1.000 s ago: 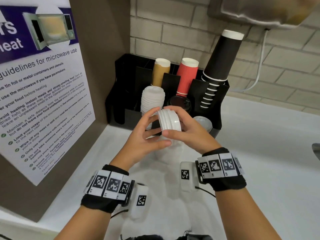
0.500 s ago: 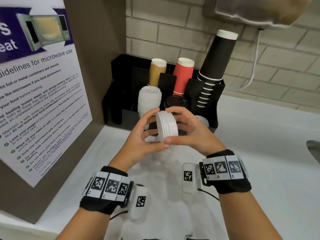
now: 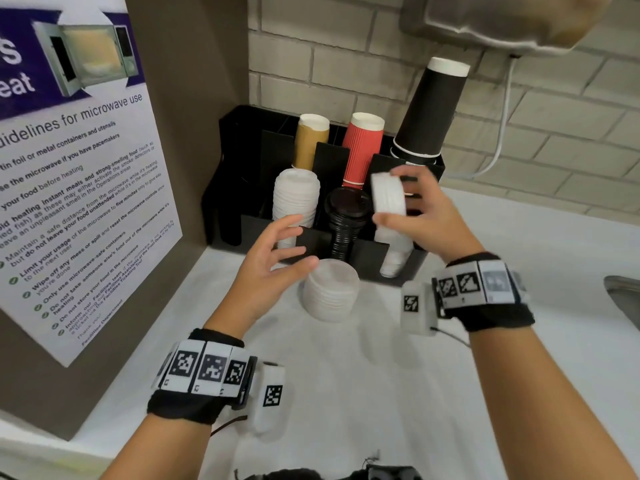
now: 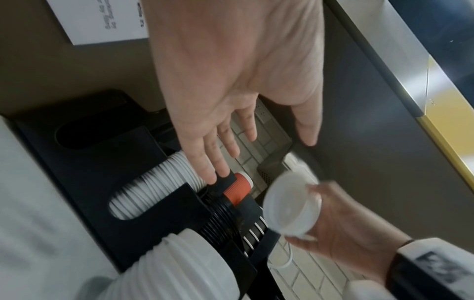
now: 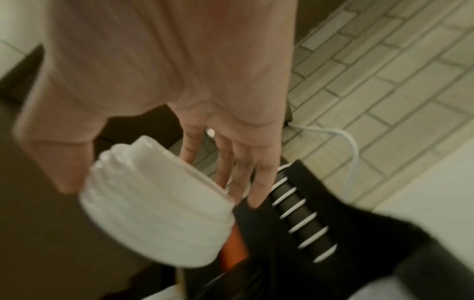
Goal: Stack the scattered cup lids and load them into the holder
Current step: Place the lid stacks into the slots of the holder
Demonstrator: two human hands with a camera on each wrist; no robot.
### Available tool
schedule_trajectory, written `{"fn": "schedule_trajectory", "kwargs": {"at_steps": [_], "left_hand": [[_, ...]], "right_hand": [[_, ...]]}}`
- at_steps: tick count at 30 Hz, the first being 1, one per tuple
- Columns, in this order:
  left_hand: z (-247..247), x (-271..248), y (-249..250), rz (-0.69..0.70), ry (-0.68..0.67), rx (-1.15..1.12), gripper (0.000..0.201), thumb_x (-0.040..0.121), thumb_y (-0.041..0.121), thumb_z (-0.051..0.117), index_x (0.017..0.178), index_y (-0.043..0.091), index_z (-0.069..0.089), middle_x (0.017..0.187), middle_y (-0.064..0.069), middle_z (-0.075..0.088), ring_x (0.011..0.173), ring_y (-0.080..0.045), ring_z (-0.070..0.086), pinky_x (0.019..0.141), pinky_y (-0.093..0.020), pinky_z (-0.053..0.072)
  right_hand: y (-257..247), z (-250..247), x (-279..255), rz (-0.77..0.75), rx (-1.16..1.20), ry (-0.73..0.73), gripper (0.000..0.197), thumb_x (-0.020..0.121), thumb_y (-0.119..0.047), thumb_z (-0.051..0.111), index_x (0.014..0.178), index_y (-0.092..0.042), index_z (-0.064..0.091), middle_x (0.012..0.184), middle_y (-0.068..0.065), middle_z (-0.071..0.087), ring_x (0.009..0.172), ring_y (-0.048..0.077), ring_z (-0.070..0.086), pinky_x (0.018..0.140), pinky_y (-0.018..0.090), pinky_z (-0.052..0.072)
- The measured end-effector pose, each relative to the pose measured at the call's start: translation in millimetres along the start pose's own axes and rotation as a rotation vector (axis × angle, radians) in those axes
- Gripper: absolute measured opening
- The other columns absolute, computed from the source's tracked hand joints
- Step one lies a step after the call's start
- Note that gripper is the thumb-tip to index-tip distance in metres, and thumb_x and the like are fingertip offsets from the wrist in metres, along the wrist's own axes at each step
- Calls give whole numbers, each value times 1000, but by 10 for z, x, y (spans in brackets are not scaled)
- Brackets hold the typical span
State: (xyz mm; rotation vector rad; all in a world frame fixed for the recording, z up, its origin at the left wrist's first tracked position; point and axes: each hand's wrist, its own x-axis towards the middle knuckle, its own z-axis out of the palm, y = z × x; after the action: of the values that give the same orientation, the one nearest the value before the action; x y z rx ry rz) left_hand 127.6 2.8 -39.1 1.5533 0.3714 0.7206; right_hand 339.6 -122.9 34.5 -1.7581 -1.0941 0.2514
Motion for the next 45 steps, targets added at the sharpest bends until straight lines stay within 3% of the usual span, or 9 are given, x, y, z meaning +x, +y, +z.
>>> {"fn": "schedule_trajectory", "kwargs": {"at_steps": [3, 5, 9, 19, 30, 36, 38, 41, 45], "left_hand": [[-38, -6, -1, -11, 76, 20, 44, 85, 16, 71, 122, 36, 55, 128, 4, 55, 108, -11, 63, 93, -26, 50], [-45, -16, -1, -17, 88, 34, 40, 88, 12, 68, 120, 32, 57, 127, 4, 56, 104, -10, 64, 94, -28, 51], [-37, -35, 3, -21, 96, 40, 36, 88, 10, 67, 116, 31, 59, 125, 6, 58, 98, -4, 64, 93, -26, 49], [-17, -31, 31, -26, 118, 59, 34, 89, 8, 67, 115, 27, 61, 125, 4, 59, 95, -3, 64, 100, -35, 49], [-75, -36, -33, -26, 124, 87, 32, 89, 10, 68, 111, 32, 62, 118, 12, 61, 95, -2, 64, 91, -25, 48], [-70, -21, -28, -27, 128, 95, 32, 88, 10, 68, 110, 33, 62, 119, 11, 61, 94, -2, 64, 95, -31, 47], [-67, -19, -25, -26, 128, 97, 32, 88, 10, 68, 109, 35, 62, 120, 8, 60, 94, -2, 64, 98, -35, 47], [-68, -13, -32, -37, 129, 95, 32, 88, 11, 68, 110, 34, 62, 119, 11, 61, 96, -5, 64, 101, -39, 47], [-47, 2, -22, -54, 126, 80, 32, 81, 24, 72, 110, 34, 62, 121, 10, 61, 98, -7, 64, 102, -42, 48]], "right_hand": [[241, -231, 280, 54, -307, 61, 65, 71, -21, 82, 125, -24, 46, 120, 4, 54, 108, 24, 55, 85, 32, 49], [397, -281, 397, 126, -448, -10, 68, 71, -21, 82, 128, -22, 45, 125, 10, 51, 112, 28, 51, 89, 37, 45], [559, -248, 500, 181, -673, -209, 74, 68, -21, 81, 131, -26, 44, 119, 9, 42, 111, 32, 48, 84, 31, 37], [610, -36, 513, 222, -993, -380, 84, 64, -25, 79, 138, -30, 40, 125, 10, 39, 120, 35, 37, 93, 49, 46], [659, -15, 446, 240, -897, -332, 96, 64, -21, 85, 145, -20, 33, 138, 13, 37, 126, 34, 40, 100, 51, 43], [642, -66, 358, 243, -999, -336, 76, 77, -30, 77, 142, -26, 38, 138, 5, 47, 128, 28, 40, 104, 50, 36], [585, -68, 277, 203, -988, -240, 70, 79, -32, 75, 140, -28, 42, 138, 3, 48, 130, 27, 38, 107, 53, 31], [428, 65, 86, 0, -702, -45, 54, 80, -25, 74, 130, -21, 55, 127, 7, 55, 120, 28, 47, 102, 48, 39], [267, 447, -76, -15, -563, -427, 53, 82, -33, 74, 130, -22, 55, 121, 7, 56, 107, 14, 51, 97, 29, 42]]}}
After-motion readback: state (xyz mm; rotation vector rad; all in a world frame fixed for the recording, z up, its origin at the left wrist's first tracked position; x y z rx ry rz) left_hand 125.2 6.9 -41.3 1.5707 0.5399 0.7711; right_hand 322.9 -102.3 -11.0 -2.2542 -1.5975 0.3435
